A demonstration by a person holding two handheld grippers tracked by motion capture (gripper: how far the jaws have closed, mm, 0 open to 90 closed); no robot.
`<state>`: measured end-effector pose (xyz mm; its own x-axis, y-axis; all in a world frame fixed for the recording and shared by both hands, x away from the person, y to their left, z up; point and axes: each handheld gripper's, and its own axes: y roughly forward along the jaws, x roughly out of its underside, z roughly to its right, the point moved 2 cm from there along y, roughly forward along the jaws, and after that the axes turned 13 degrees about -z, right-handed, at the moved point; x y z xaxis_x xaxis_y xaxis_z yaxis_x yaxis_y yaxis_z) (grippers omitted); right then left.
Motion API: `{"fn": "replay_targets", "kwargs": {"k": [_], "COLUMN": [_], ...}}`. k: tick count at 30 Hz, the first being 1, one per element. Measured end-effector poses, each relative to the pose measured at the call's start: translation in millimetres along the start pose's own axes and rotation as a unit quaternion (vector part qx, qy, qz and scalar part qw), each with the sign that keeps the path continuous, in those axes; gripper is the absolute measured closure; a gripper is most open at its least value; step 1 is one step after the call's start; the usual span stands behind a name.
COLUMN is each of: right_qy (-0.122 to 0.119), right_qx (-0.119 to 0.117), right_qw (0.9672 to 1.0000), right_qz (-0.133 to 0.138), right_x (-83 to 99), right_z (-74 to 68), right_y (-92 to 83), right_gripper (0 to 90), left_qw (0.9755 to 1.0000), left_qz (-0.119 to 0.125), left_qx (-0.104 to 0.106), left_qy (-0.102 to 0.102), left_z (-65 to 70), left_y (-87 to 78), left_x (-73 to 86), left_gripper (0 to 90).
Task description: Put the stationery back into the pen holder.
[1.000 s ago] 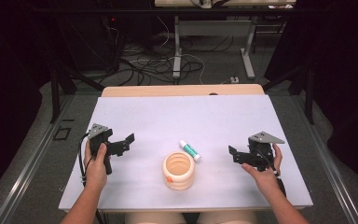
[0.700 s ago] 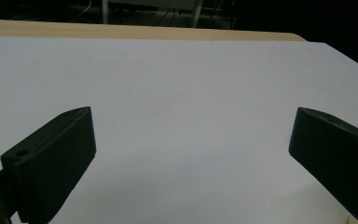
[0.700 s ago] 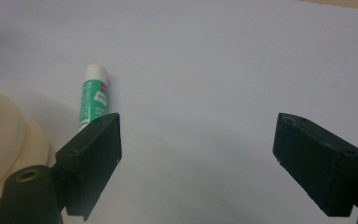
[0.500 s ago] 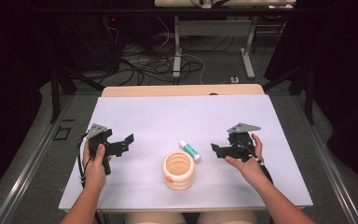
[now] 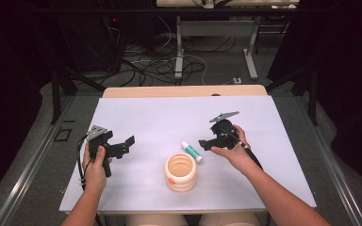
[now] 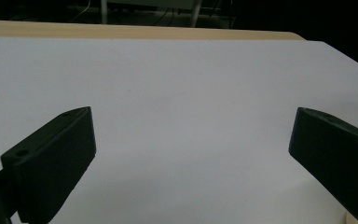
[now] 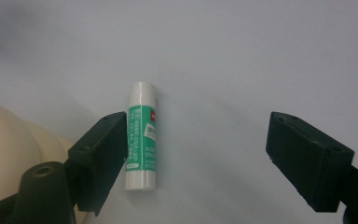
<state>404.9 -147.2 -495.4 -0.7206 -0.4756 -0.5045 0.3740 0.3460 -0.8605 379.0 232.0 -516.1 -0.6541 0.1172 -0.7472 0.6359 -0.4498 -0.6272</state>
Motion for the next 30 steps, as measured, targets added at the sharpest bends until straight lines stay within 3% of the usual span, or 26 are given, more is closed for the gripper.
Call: {"fn": "replay_targets", "kwargs": {"k": [11, 14, 16, 17, 18, 20, 21, 22, 23, 24, 25, 26, 27, 28, 29, 30], "right_qy": [-0.008, -0.005, -0.01, -0.011, -0.013, -0.009, -0.013, -0.013, -0.003, -0.003, -0.014, -0.013, -0.005, -0.015, -0.008, -0.006], "right_qx": [-0.002, -0.014, -0.017, -0.014, -0.02, -0.029, -0.031, -0.031, -0.033, -0.033, -0.02, -0.02, -0.025, -0.018, -0.022, -0.026], "right_qw": [0.9977, 0.9962, 0.9963, 0.9935, 0.9923, 0.993, 0.9907, 0.9912, 0.9941, 0.9929, 0.9859, 0.9858, 0.9894, 0.9809, 0.9829, 0.9872], "right_qz": [-0.068, -0.086, -0.084, -0.113, -0.121, -0.114, -0.132, -0.128, -0.103, -0.114, -0.166, -0.166, -0.143, -0.193, -0.183, -0.157], "right_x": [-27.2, -33.3, -36.3, -38.0, -39.3, -41.4, -42.7, -43.4, -43.9, -44.8, -46.6, -47.1, -46.7, -48.2, -47.9, -47.1], "right_z": [-7.3, -9.4, -9.7, -10.2, -10.9, -13.7, -14.5, -14.7, -16.4, -16.8, -15.8, -16.5, -17.4, -16.0, -17.5, -18.4], "right_y": [11.9, 18.2, 24.7, 24.0, 25.6, 32.6, 32.9, 36.0, 41.1, 41.5, 36.5, 38.7, 44.4, 40.3, 44.3, 49.8], "right_gripper": [24.3, 25.3, 27.8, 28.1, 29.0, 29.5, 30.1, 30.5, 30.8, 33.2, 35.9, 37.1, 37.1, 37.4, 38.1, 38.8], "left_qw": [1.0, 1.0, 1.0, 1.0, 1.0, 0.9999, 0.9999, 0.9999, 0.9999, 0.9999, 0.9999, 0.9999, 0.9999, 0.9999, 0.9999, 0.9999], "left_qz": [-0.003, -0.004, -0.005, -0.005, -0.006, -0.008, -0.008, -0.009, -0.009, -0.009, -0.009, -0.009, -0.009, -0.01, -0.009, -0.01], "left_qx": [0.003, 0.004, 0.004, 0.005, 0.006, 0.007, 0.007, 0.007, 0.007, 0.007, 0.007, 0.007, 0.007, 0.007, 0.007, 0.007], "left_qy": [0.0, 0.0, 0.001, 0.001, 0.0, -0.001, -0.002, 0.0, 0.0, -0.001, -0.001, -0.001, -0.001, -0.001, -0.002, -0.002], "left_z": [-0.4, -0.5, -0.6, -0.7, -0.7, -0.6, -0.5, -0.6, -0.6, -0.6, -0.7, -0.7, -0.8, -0.9, -0.9, -1.0], "left_y": [1.4, 1.6, 1.7, 1.8, 2.0, 2.6, 2.8, 2.9, 2.9, 2.9, 2.9, 3.0, 3.0, 3.1, 3.2, 3.2], "left_x": [-0.4, -0.2, -0.2, -0.2, 0.0, 0.2, 0.4, 0.3, 0.3, 0.3, 0.3, 0.3, 0.4, 0.5, 0.5, 0.5], "left_gripper": [0.5, 0.5, 0.5, 0.5, 0.5, 0.5, 0.5, 0.5, 0.5, 0.5, 0.5, 0.5, 0.5, 0.5, 0.5, 0.5]}}
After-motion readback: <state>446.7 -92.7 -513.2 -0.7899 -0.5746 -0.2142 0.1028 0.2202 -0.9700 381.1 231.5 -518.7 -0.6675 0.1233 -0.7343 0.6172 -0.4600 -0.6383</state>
